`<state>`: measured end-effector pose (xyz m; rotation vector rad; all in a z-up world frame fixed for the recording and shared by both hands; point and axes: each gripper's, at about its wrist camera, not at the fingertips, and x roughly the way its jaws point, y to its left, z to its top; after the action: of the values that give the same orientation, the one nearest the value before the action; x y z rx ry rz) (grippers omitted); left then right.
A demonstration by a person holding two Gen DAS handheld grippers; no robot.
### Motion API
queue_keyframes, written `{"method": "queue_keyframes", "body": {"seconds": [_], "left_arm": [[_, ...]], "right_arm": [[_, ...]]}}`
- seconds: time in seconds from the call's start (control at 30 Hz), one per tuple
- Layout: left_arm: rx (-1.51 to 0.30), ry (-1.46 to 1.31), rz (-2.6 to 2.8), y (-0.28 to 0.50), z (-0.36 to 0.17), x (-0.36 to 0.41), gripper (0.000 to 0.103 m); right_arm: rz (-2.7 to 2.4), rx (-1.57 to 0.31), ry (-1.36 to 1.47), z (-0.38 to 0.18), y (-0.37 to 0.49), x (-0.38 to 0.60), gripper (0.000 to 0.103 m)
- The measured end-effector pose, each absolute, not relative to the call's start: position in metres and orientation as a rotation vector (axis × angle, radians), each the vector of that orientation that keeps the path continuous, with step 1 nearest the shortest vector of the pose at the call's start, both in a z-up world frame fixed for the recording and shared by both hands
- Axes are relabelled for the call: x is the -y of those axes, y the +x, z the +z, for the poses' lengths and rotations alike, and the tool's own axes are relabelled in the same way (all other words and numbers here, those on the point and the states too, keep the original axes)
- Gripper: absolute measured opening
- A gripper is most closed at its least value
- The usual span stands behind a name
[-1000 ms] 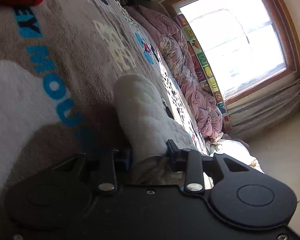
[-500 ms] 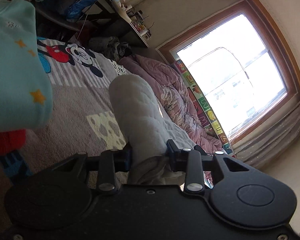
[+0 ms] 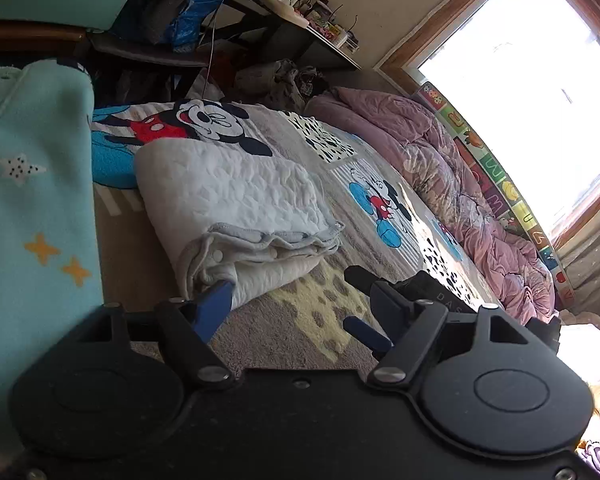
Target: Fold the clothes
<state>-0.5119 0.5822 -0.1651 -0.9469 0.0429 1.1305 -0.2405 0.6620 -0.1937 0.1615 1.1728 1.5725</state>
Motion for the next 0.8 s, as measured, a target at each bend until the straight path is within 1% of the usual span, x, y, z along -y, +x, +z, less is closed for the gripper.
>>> {"method": "queue_keyframes", "body": {"seconds": [0.07, 0.23, 0.33, 0.43, 0.5, 0.53, 0.57, 0.6, 0.63, 0.67, 0.8], "left_arm": [[-0.035, -0.932, 1.110, -0.509, -0.164, -0.576, 0.079], [-0.004, -0.947, 1.065, -0.510, -0.157, -0.568, 0.079], [0.040, -0.917, 1.065, -0.521, -0.127, -0.552, 0.079], [0.070, -0.881, 1.086, -0.550, -0.100, -0.520, 0.079], [0.098, -0.861, 1.135, -0.573, -0.084, -0.499, 0.079], [0.105, -0.859, 1.155, -0.583, -0.075, -0.489, 0.080], [0.111, -0.858, 1.176, -0.593, -0.067, -0.479, 0.081], [0.107, -0.870, 1.190, -0.600, -0.057, -0.469, 0.083], [0.094, -0.877, 1.192, -0.601, -0.050, -0.462, 0.086], [0.071, -0.876, 1.188, -0.599, -0.043, -0.456, 0.090], [-0.099, -0.823, 1.157, -0.560, -0.011, -0.429, 0.098]], "right_arm": [[1.556, -1.168, 0.169, -0.199, -0.231, -0.637, 0.070], [1.519, -1.156, 0.162, -0.191, -0.208, -0.568, 0.070], [1.504, -1.126, 0.133, -0.173, -0.195, -0.517, 0.071], [1.495, -1.093, 0.111, -0.155, -0.182, -0.465, 0.072], [1.509, -1.060, 0.110, -0.143, -0.175, -0.426, 0.076], [1.506, -1.032, 0.097, -0.137, -0.173, -0.405, 0.080], [1.501, -1.002, 0.081, -0.131, -0.172, -0.384, 0.084], [1.498, -0.979, 0.069, -0.127, -0.172, -0.367, 0.085], [1.492, -0.959, 0.054, -0.122, -0.172, -0.350, 0.087], [1.486, -0.949, 0.038, -0.117, -0.174, -0.336, 0.089], [1.480, -0.935, 0.006, -0.100, -0.182, -0.295, 0.095]]}}
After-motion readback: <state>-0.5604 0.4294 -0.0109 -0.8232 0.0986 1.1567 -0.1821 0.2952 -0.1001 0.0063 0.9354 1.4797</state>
